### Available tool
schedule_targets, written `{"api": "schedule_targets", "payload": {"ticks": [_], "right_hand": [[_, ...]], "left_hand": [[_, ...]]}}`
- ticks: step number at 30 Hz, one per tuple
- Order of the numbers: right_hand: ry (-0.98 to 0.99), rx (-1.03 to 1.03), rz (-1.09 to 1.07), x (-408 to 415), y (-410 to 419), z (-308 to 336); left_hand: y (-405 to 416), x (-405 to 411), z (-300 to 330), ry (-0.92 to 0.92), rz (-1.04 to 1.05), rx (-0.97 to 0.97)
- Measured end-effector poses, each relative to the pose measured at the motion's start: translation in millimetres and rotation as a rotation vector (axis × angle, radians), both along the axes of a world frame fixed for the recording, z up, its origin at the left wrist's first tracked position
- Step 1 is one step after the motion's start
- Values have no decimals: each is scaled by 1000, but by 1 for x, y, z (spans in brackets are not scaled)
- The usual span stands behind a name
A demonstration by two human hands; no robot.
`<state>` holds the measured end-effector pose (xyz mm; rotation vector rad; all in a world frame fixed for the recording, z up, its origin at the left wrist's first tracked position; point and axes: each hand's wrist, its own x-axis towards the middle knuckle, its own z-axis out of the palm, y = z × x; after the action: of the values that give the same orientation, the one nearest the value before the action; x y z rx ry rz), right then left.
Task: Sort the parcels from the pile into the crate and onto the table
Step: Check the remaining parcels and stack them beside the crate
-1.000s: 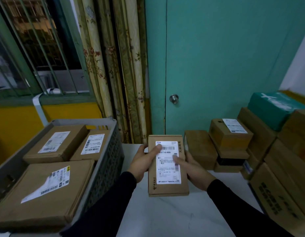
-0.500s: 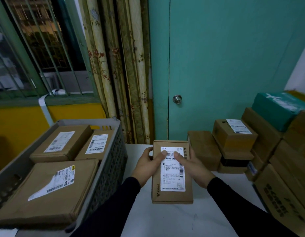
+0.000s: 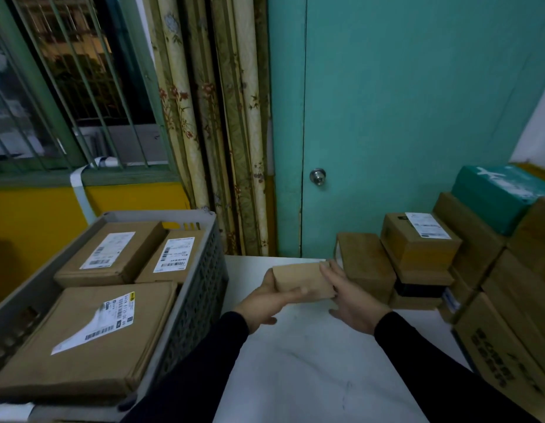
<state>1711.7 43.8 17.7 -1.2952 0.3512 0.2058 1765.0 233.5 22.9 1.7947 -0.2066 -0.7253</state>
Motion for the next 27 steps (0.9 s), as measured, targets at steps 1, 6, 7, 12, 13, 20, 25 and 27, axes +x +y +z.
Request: {"api": "schedule_targets", "payload": {"ticks": [1,6,7,12,13,20,25,27], "right_hand": [[-12,16,-14,0,0,-1],[-69,-41,-114,0,8,0],[-82,-72,-122,0,9,0],[-121,-155,-84,-4,9,-4],[-128,-170,-93,-4,9,-5],[-81,-203,-48,-6,10,-9],[-107,-257,-63,-5,13,-11],[-102,-262,-46,-6,11,-9]], "left_hand": [[-2,-1,0,17,46,-43],[-8,5,-1,7,267,-135],[-8,5,-1,-15,276,-124],[-3,4,-5,-60,195,-129],[-3,2,-5,-62,175,-149],[-2,-1,-8,-136,132,-157],[-4,-2,-9,-190,165,-118],[-3,-2,-9,-172,143,-116]]}}
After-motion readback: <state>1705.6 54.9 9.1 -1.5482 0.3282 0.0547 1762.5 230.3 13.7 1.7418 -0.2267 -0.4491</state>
